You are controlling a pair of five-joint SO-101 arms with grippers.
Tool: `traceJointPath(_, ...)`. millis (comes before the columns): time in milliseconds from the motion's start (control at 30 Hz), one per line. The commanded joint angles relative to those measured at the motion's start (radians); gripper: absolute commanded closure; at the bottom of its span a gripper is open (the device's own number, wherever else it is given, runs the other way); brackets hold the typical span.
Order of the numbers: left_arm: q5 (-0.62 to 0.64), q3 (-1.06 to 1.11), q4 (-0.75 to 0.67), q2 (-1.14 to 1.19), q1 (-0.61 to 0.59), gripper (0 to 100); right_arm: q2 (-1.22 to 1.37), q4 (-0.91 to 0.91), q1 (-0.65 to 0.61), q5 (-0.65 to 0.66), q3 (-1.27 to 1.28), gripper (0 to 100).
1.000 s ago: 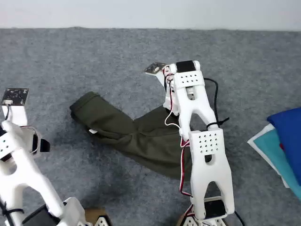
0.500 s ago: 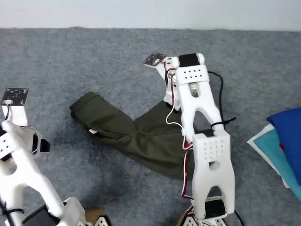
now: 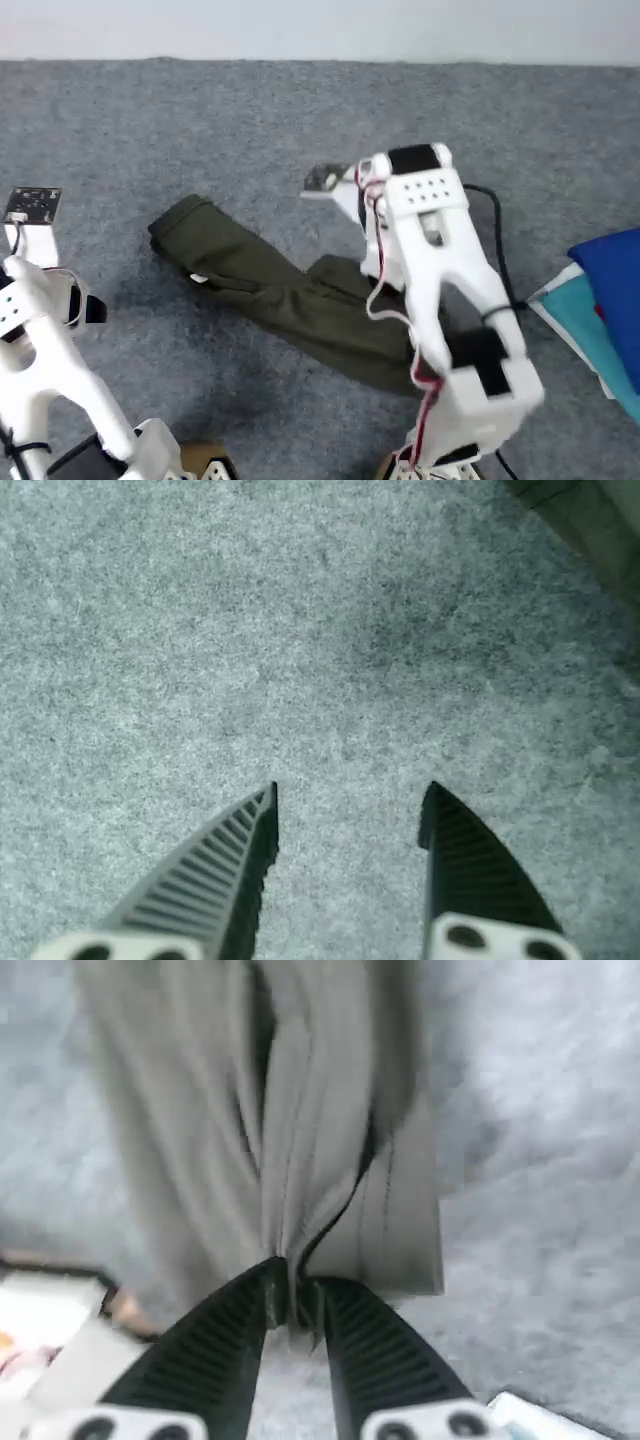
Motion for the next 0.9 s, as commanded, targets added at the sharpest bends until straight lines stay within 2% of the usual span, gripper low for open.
traceJointPath(0, -0.012, -0.002, 0.002, -0.006, 0.009, 78, -0.222, 0.042, -0.033, 0.08, 0.181, 98.8)
traceJointPath(133, -0.012, -0.002, 0.002, -0.005, 0.009, 78, -0.423, 0.042, -0.101, 0.138, 0.382, 98.8)
traceJointPath(400, -0.012, -0.002, 0.002, -0.005, 0.009, 78, -0.739, 0.044, -0.341, 0.138, 0.68, 98.6)
traceJointPath(533, -0.012, -0.002, 0.003, -0.005, 0.009, 78, -0.816, 0.041, -0.42, 0.04, 0.727, 98.0)
traceJointPath(600, -0.012, 0.002, 0.002, -0.005, 0.009, 78, -0.825, 0.039, -0.429, -0.006, 0.724, 94.3)
traceJointPath(867, -0.014, 0.062, 0.002, -0.012, 0.009, 78, -0.832, 0.01, -0.366, -0.077, 0.707, 68.6)
